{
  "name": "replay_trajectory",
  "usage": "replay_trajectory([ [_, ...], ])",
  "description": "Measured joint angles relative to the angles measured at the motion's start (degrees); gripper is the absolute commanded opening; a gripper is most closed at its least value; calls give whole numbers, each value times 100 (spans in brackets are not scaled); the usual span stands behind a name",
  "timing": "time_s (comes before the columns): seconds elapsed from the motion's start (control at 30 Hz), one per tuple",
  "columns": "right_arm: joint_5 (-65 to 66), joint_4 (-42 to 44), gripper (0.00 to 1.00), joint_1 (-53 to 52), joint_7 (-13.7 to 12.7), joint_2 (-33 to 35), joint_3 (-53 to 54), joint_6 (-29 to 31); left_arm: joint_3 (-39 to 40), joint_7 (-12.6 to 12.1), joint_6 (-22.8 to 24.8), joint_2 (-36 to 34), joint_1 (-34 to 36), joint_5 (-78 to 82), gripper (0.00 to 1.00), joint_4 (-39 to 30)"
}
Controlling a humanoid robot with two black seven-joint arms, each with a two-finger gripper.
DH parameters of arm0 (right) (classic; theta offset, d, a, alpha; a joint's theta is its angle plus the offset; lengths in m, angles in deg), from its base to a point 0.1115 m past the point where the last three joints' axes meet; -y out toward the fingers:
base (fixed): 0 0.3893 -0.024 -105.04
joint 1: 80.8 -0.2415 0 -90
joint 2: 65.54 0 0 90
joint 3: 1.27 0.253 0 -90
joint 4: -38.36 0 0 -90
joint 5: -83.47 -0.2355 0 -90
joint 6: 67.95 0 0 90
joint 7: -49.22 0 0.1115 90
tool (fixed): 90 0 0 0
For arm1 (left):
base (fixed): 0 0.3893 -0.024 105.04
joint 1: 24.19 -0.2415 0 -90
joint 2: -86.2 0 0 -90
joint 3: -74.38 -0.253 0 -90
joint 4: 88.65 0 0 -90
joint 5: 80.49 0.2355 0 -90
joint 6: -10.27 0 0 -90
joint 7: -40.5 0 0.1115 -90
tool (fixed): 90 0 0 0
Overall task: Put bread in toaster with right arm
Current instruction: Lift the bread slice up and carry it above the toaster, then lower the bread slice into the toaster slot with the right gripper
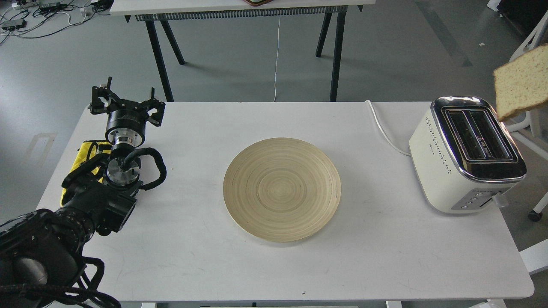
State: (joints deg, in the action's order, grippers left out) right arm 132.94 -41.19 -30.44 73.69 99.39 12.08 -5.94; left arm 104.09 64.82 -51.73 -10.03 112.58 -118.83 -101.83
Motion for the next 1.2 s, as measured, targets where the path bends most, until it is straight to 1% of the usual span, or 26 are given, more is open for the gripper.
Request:
replay_trajectory([
  [0.17,139,287,0,10,14,-88,-310,0,0,0,0,0,0,0,100,0],
  [0.4,159,550,0,9,14,-455,-468,0,0,0,0,0,0,0,100,0],
  [1.2,131,512,0,-82,14,-749,-463,0,0,0,0,1,3,2,100,0],
])
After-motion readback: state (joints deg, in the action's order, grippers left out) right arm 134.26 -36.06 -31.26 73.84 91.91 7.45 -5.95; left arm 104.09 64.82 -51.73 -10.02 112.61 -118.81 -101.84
